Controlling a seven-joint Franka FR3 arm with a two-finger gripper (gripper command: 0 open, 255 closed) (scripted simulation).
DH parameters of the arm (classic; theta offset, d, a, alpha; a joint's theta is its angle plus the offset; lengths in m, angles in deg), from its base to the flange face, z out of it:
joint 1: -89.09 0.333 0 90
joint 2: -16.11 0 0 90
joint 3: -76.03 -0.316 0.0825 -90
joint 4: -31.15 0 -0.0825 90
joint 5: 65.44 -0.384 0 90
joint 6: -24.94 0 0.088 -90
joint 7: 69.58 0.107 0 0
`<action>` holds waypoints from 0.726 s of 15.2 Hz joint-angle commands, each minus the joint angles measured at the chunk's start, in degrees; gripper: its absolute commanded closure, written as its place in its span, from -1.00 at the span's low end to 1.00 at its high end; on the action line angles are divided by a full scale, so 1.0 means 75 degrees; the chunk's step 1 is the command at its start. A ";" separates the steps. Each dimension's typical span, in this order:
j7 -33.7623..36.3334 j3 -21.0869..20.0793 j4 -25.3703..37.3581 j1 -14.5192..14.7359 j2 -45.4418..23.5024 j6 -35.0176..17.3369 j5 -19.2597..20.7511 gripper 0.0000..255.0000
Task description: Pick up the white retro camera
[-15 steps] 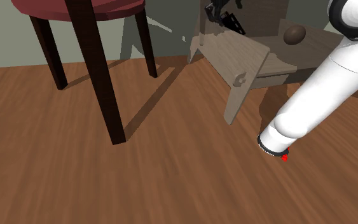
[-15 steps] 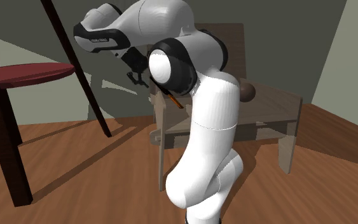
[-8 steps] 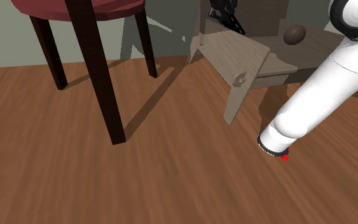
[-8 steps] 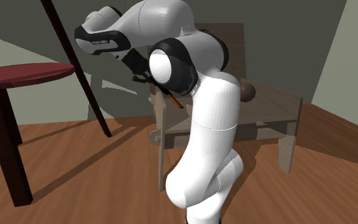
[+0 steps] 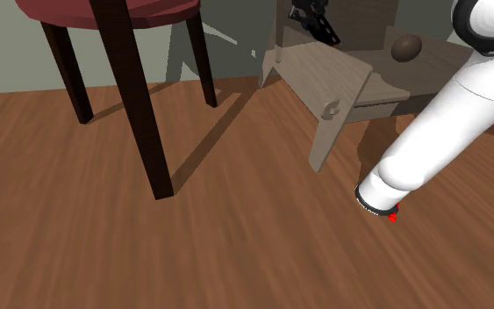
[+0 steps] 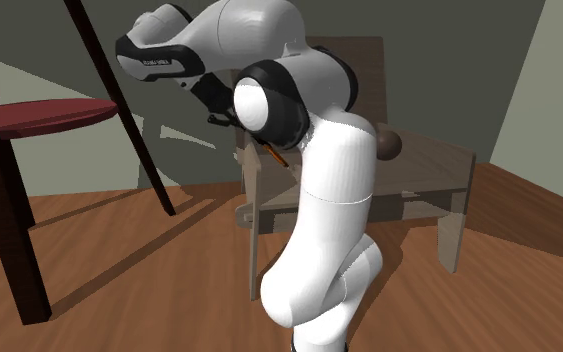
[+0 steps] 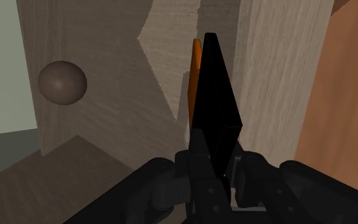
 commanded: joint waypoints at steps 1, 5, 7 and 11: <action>-0.0101 -0.0019 0.0265 0.0014 -0.0060 0.0189 0.0068 1.00; -0.0330 -0.0057 0.0854 0.0046 -0.0222 0.0582 0.0238 1.00; -0.0451 -0.0078 0.1169 0.0066 -0.0319 0.0784 0.0336 1.00; -0.0713 -0.0125 0.1848 0.0118 -0.0546 0.1204 0.0570 1.00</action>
